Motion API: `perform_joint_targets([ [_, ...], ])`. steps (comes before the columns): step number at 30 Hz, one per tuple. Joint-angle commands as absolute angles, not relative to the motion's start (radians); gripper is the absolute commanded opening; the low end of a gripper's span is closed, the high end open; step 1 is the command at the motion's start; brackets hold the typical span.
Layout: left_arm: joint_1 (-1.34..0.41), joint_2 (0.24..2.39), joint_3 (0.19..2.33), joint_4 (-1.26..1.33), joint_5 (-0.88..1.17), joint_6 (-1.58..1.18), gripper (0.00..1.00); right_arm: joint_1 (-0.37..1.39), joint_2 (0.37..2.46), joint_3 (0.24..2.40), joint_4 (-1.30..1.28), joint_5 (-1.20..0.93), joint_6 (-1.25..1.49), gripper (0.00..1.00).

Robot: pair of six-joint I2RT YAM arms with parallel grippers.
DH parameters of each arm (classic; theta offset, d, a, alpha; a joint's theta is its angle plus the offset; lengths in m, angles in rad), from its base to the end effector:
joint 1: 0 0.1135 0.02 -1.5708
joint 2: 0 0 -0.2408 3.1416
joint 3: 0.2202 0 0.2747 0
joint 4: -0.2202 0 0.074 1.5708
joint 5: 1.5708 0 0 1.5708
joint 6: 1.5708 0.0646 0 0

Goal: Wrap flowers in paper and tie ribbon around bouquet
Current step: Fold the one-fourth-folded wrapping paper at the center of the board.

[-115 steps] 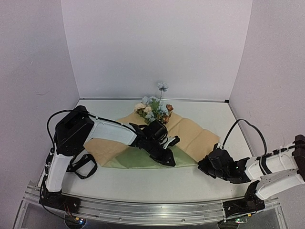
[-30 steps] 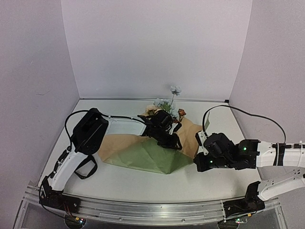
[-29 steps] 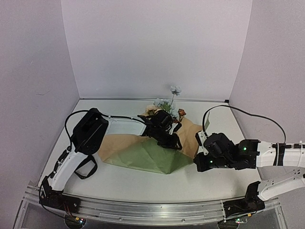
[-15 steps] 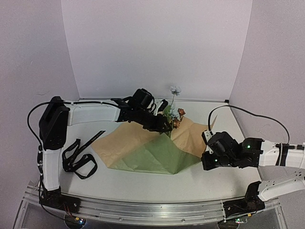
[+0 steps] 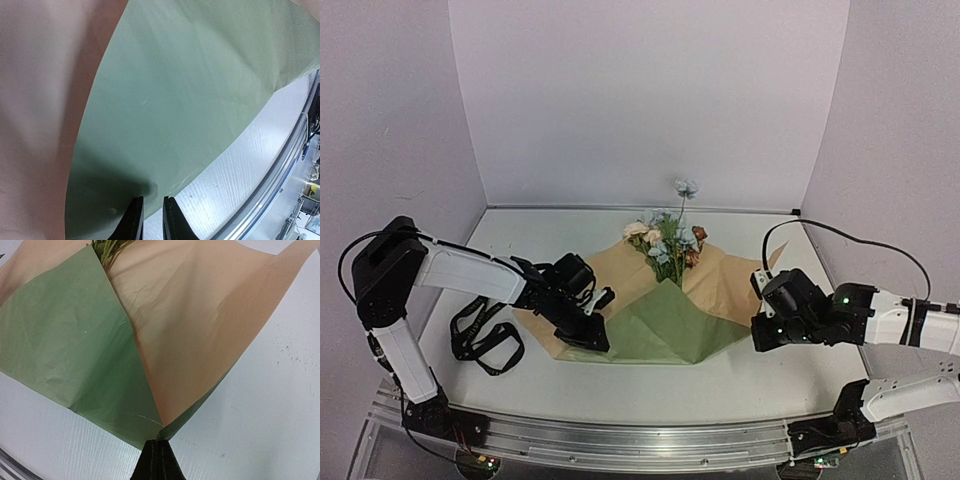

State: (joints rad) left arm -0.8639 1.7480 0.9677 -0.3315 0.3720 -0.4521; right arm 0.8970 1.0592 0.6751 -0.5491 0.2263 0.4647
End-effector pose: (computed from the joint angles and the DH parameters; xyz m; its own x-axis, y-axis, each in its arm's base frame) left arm 0.2125 -0.2849 0.0843 -0.8789 0.4024 -0.2562 0.4769 0.7319 -0.4867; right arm 0.1702 0.1900 0.1686 -0.7521 -0.2420 -0.6129 -0.3816 0.9183 0.1056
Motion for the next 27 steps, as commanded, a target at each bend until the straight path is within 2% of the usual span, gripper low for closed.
perform_joint_targets([
  [1,-0.864,1.769,0.981,-0.299,0.318,-0.435,0.13,0.893,1.065,0.748,-0.575,0.215,0.425,0.00],
  [12,-0.864,1.813,0.974,-0.245,0.322,-0.448,0.11,0.910,1.232,0.922,-0.516,0.031,0.475,0.00],
  [27,-0.854,1.751,0.924,-0.201,0.374,-0.464,0.12,0.908,1.734,1.123,-0.129,-0.242,0.718,0.00],
])
